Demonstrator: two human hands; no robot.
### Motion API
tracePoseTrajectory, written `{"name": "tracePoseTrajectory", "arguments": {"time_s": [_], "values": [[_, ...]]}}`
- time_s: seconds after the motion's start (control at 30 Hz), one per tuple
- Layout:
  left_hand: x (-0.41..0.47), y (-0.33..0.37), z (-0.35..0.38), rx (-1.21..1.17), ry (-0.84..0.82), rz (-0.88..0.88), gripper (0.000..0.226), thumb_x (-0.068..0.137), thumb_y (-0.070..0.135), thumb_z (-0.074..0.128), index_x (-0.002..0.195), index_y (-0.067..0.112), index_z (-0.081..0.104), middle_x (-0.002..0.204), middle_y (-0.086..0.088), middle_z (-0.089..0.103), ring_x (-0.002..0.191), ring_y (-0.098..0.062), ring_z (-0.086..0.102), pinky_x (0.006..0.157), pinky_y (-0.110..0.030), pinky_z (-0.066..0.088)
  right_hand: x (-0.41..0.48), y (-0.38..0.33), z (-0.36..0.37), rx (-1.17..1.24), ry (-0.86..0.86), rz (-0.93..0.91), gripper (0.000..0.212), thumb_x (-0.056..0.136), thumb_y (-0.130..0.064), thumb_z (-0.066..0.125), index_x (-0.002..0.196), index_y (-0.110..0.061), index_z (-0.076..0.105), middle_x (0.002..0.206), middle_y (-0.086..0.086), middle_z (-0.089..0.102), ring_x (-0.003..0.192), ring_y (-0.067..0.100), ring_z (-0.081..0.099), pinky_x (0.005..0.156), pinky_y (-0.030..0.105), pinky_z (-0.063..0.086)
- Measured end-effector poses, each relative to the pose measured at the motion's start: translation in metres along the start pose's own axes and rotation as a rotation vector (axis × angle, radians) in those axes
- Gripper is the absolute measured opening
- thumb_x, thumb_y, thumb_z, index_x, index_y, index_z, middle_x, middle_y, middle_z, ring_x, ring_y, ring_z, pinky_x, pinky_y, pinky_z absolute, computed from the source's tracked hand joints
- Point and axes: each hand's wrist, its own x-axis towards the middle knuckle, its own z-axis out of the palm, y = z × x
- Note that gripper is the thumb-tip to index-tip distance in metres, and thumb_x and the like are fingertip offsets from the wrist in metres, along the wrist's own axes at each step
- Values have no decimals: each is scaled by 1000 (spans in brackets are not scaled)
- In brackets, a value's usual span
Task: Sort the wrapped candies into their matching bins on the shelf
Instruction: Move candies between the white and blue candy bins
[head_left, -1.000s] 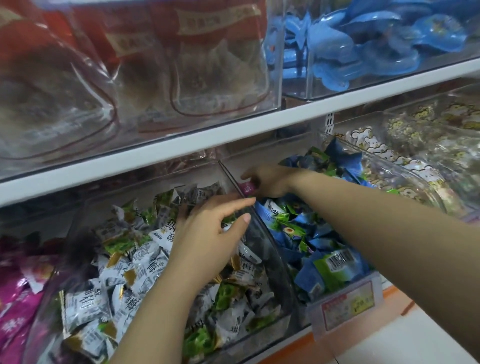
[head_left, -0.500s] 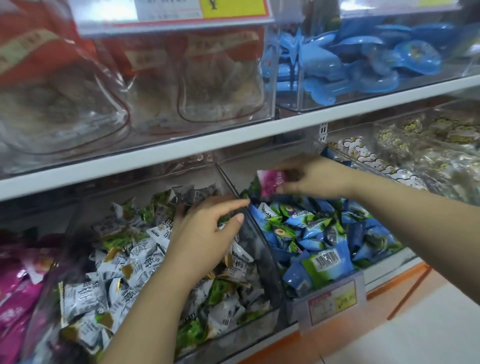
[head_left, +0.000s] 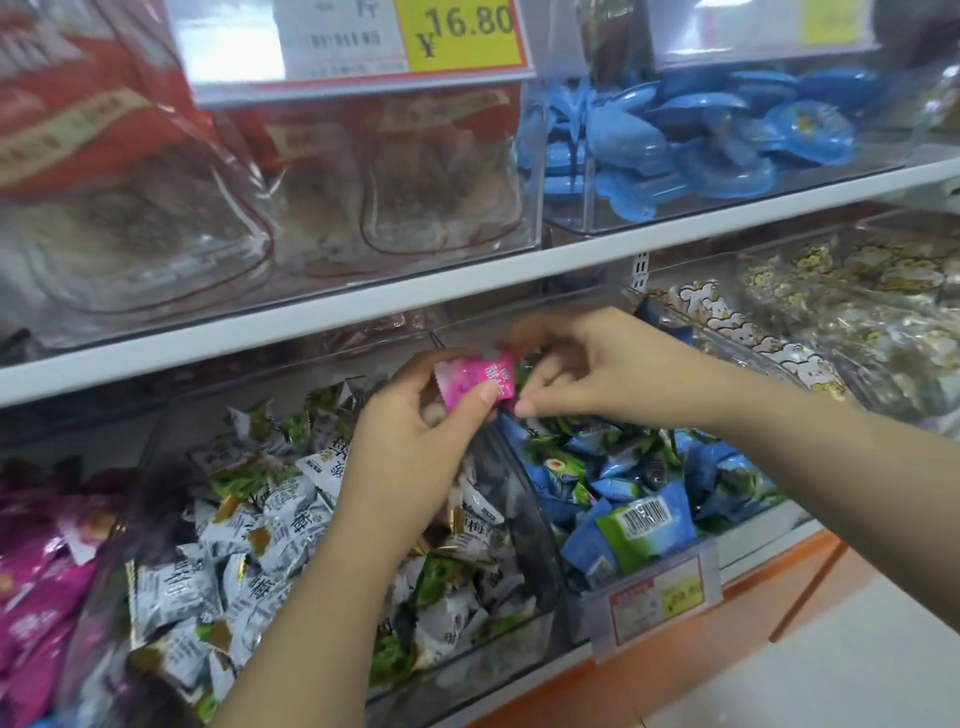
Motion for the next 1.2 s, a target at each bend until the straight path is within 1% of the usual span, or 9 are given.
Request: {"name": "tracePoseTrajectory", "arguments": {"time_s": [0.17,0.33,0.47,0.57,0.67,0.8,0.97,1.07,1.2], "values": [[4,-6,-10,61,172,-64,3,86,32,64,88,30,63,78,11,68,67,9,59,52,-3,39,18,37,-7,-370,-76,162,24,89,-26,63,111,-18,65,99,-2,72,94,17,66,86,35,51],[7,-11,-11,62,203,-83,10,86,35,63,92,27,65,81,11,69,69,9,59,55,-2,39,46,50,13,-613,-282,244,46,92,-22,59,136,-13,48,130,6,58,115,20,55,93,26,43],[8,-13,-14,72,203,-83,12,86,37,63,93,28,65,79,12,69,63,6,59,53,-5,39,54,59,18,-630,-353,298,42,87,-26,66,127,-14,57,116,10,63,103,24,59,84,29,46],[8,-12,-17,88,208,-77,11,86,37,63,92,29,66,76,13,67,60,3,57,52,-8,38,51,62,12,-588,-253,257,35,82,-24,72,114,-15,64,102,5,64,95,21,60,75,25,44],[6,-10,-21,90,197,-57,7,86,35,63,90,30,65,83,13,69,73,5,60,60,-4,40,40,62,7,-547,63,166,27,82,-17,70,109,-15,63,99,2,63,94,20,60,73,22,42],[-9,3,-32,108,197,-17,6,87,35,63,83,31,62,71,11,66,63,5,59,53,-5,40,14,41,9,-378,367,60,26,86,-7,61,112,-10,59,95,0,59,86,19,57,66,16,35],[-41,14,-55,-3,195,-22,1,88,28,65,88,27,65,77,18,67,70,12,60,58,-1,39,-25,-6,35,-312,431,10,32,91,-10,54,121,-20,54,87,4,47,77,22,51,71,28,40],[-63,18,-79,11,216,33,6,89,20,64,92,25,64,84,19,64,74,16,57,64,0,38,-44,-36,58,-157,371,-21,30,95,-14,50,121,-28,47,80,2,43,62,14,43,59,26,39],[-90,10,-120,86,319,31,10,89,19,64,93,29,63,85,17,65,74,12,57,63,-1,39,-41,-65,89,-235,249,-64,23,95,-18,52,115,-25,43,90,1,52,53,3,43,53,19,36]]}}
